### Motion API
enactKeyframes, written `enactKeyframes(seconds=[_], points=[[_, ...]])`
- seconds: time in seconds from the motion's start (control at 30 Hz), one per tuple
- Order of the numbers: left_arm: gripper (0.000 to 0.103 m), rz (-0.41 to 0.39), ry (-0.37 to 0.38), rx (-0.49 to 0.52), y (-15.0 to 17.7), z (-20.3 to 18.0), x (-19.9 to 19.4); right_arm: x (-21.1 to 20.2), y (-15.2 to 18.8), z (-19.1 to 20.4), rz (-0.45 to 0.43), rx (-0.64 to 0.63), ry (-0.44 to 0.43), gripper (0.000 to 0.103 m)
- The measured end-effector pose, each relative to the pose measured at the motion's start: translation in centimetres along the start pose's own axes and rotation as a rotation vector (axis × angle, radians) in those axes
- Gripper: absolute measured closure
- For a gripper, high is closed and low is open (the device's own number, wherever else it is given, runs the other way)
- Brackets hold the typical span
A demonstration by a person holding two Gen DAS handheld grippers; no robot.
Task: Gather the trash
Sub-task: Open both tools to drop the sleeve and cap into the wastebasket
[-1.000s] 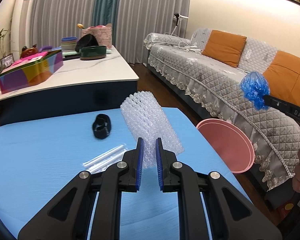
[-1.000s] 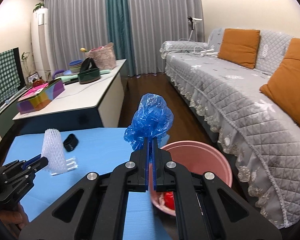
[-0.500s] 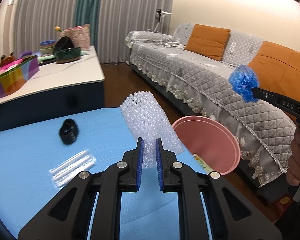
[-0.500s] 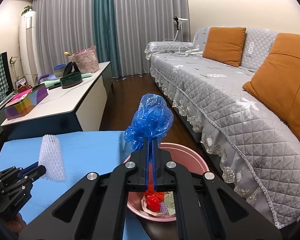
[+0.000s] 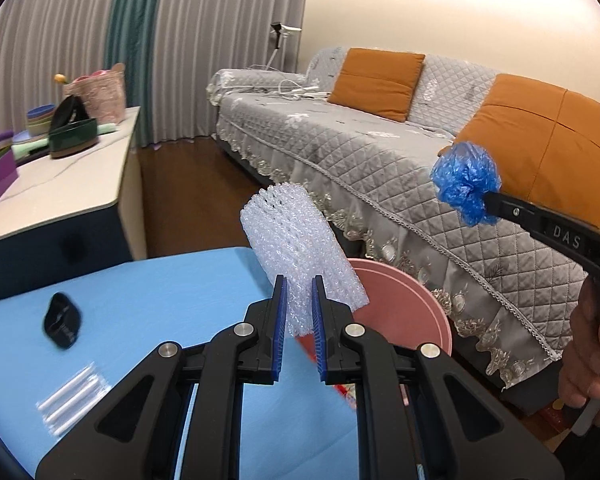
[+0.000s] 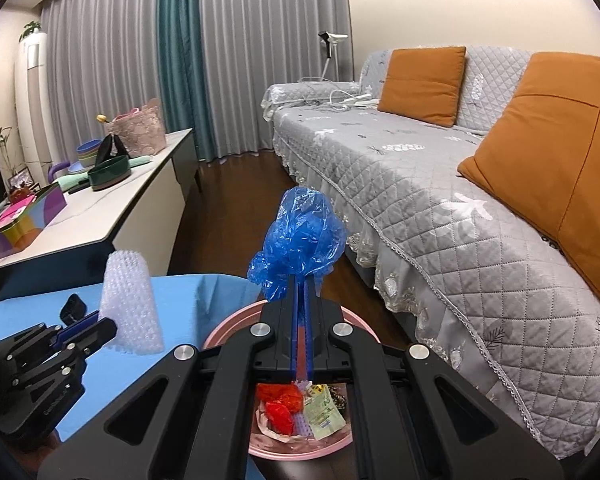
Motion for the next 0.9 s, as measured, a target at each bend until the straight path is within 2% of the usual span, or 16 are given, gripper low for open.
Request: enactKeyframes(seconds=[0.4, 0.5, 0.53, 0.6, 0.63, 0.67, 0.9], points=[[0.090, 0.054, 0.049, 0.047, -0.1, -2.7, 4.8, 2.5, 0.7, -1.6, 0.053, 0.019, 0.019, 0.100], [0.089, 0.073, 0.062, 0.048, 0.2, -2.9, 5.5, 2.9, 1.0, -1.6, 0.072, 0.020, 0.021, 0.096], [0.086, 0.081, 0.070, 0.051, 0.2, -3.0, 5.7, 3.2, 1.2, -1.6, 0.090, 0.022, 0.018, 0.093], [0.064, 0.104, 0.083, 0.054, 0.5, -3.2, 6.1, 3.5, 1.4, -1.6, 0.106, 0.027, 0.017, 0.072], [0.050, 0.105, 0.080, 0.052, 0.5, -3.0, 6.1, 3.6, 1.4, -1.6, 0.106, 0.027, 0.031, 0.052], [0.049, 0.101, 0.073, 0.048, 0.6, -2.8, 5.9, 3.5, 1.4, -1.7, 0.102, 0.029, 0.041, 0.045], [0.049, 0.081, 0.025, 0.015, 0.7, -0.2, 3.5, 3.3, 0.9, -1.9, 0.086, 0.080, 0.029, 0.045]])
Point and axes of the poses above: each gripper's, at about its wrist camera, not at the fingertips, and x roughly the way its jaws point, z to its left, y to its underside, the point moved 4 cm from there along x, roughly the way its jaws point, and after that the axes turned 5 degrees about -y, right-handed, at the moved point
